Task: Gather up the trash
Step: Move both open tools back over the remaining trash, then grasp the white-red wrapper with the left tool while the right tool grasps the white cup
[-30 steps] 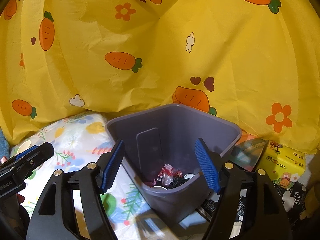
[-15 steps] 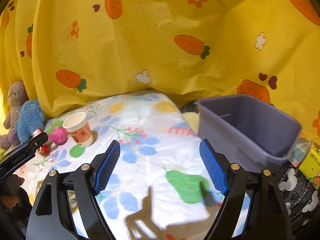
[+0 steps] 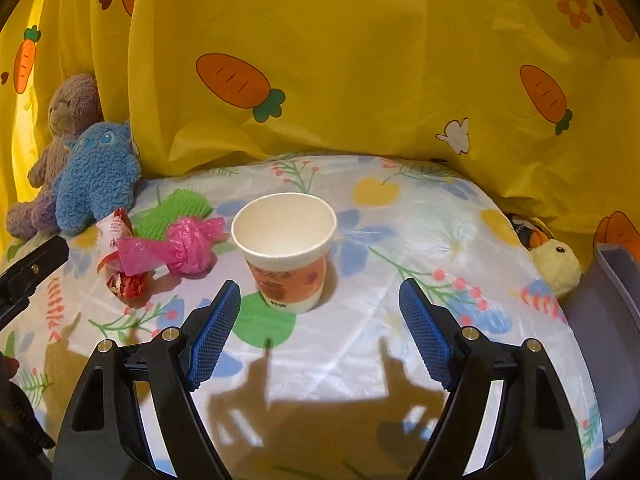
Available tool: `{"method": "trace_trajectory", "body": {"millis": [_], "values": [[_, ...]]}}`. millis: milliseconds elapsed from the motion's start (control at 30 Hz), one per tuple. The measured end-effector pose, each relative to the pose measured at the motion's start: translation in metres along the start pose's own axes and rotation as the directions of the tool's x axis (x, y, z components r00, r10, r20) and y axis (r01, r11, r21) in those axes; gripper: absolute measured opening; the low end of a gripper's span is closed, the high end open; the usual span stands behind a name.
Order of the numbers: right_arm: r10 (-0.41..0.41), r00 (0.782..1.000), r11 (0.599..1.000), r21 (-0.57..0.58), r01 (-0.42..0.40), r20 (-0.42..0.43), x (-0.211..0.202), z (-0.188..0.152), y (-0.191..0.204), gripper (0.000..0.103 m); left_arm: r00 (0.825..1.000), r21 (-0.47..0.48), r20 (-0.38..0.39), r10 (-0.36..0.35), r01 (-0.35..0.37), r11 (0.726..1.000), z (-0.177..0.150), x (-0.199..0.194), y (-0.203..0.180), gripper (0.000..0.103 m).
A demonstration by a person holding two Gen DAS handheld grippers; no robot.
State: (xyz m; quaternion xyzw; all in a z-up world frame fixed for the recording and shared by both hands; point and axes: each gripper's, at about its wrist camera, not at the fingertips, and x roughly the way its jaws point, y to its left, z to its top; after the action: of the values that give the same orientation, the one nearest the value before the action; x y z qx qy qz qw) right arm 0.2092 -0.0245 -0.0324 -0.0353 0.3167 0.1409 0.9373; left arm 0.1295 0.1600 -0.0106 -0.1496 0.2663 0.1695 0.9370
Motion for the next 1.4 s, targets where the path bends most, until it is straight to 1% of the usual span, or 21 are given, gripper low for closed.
{"method": "trace_trajectory", "body": {"millis": [133, 200, 300, 367, 567, 633, 700, 733, 800, 833, 900, 967, 1067, 1133, 1167, 1267, 1400], "values": [[0.005, 1.000, 1.000, 0.014, -0.004, -0.013, 0.021, 0.007, 0.008, 0.078, 1.000, 0.017, -0.025, 0.006, -0.005, 1.000, 0.009, 0.014, -0.003, 0.090], [0.002, 1.000, 1.000, 0.016, -0.001, -0.018, 0.029, 0.008, 0.011, 0.076, 0.999, -0.002, -0.039, 0.002, -0.003, 1.000, 0.011, 0.023, 0.001, 0.090], [0.005, 1.000, 1.000, 0.027, -0.004, -0.030, 0.038, 0.008, 0.011, 0.069, 0.998, -0.053, -0.064, -0.011, 0.008, 0.999, 0.012, 0.037, 0.012, 0.090], [0.009, 0.999, 1.000, 0.025, -0.008, -0.033, 0.041, 0.007, 0.011, 0.058, 0.997, -0.069, -0.070, -0.011, 0.006, 0.998, 0.011, 0.044, 0.016, 0.090], [0.032, 1.000, 0.998, 0.056, -0.032, 0.000, 0.039, 0.003, 0.006, 0.055, 0.997, -0.133, -0.067, -0.038, 0.029, 0.991, 0.008, 0.057, 0.026, 0.090], [0.038, 0.999, 0.997, 0.064, -0.038, 0.006, 0.038, 0.002, 0.005, 0.055, 0.997, -0.130, -0.068, -0.041, 0.032, 0.991, 0.007, 0.061, 0.026, 0.090], [0.045, 0.999, 0.997, 0.069, -0.046, 0.010, 0.037, 0.002, 0.004, 0.055, 0.995, -0.128, -0.077, -0.060, 0.050, 0.990, 0.006, 0.066, 0.025, 0.086], [0.049, 0.999, 0.996, 0.069, -0.050, 0.009, 0.037, 0.002, 0.004, 0.055, 0.993, -0.137, -0.086, -0.074, 0.062, 0.989, 0.005, 0.069, 0.026, 0.084], [0.059, 0.998, 0.996, 0.070, -0.059, 0.009, 0.037, 0.002, 0.005, 0.055, 0.989, -0.150, -0.105, -0.101, 0.084, 0.985, 0.003, 0.075, 0.027, 0.076], [0.063, 0.998, 0.996, 0.070, -0.063, 0.009, 0.037, 0.002, 0.005, 0.055, 0.987, -0.158, -0.110, -0.117, 0.099, 0.982, 0.003, 0.077, 0.028, 0.075], [0.070, 0.997, 0.995, 0.070, -0.071, 0.011, 0.036, 0.001, 0.005, 0.055, 0.982, -0.178, -0.118, -0.145, 0.122, 0.976, 0.002, 0.080, 0.029, 0.069], [0.075, 0.997, 0.995, 0.067, -0.076, 0.011, 0.036, 0.001, 0.005, 0.055, 0.982, -0.161, -0.122, -0.147, 0.126, 0.979, 0.001, 0.081, 0.026, 0.065], [0.081, 0.997, 0.994, 0.066, -0.082, 0.010, 0.035, 0.001, 0.006, 0.055, 0.977, -0.131, -0.143, -0.160, 0.142, 0.981, -0.002, 0.087, 0.018, 0.064], [0.086, 0.996, 0.994, 0.068, -0.086, 0.010, 0.035, 0.001, 0.005, 0.055, 0.975, -0.143, -0.144, -0.170, 0.149, 0.978, -0.003, 0.090, 0.020, 0.064], [0.087, 0.996, 0.994, 0.069, -0.088, 0.010, 0.035, 0.001, 0.005, 0.055, 0.973, -0.157, -0.142, -0.181, 0.158, 0.975, -0.003, 0.090, 0.023, 0.063], [0.087, 0.996, 0.994, 0.068, -0.088, 0.010, 0.035, 0.001, 0.004, 0.055, 0.969, -0.185, -0.133, -0.210, 0.184, 0.965, -0.003, 0.090, 0.028, 0.051], [0.089, 0.996, 0.994, 0.062, -0.089, 0.014, 0.035, 0.001, 0.005, 0.055, 0.969, -0.192, -0.115, -0.221, 0.197, 0.962, -0.002, 0.086, 0.029, 0.042]]}}
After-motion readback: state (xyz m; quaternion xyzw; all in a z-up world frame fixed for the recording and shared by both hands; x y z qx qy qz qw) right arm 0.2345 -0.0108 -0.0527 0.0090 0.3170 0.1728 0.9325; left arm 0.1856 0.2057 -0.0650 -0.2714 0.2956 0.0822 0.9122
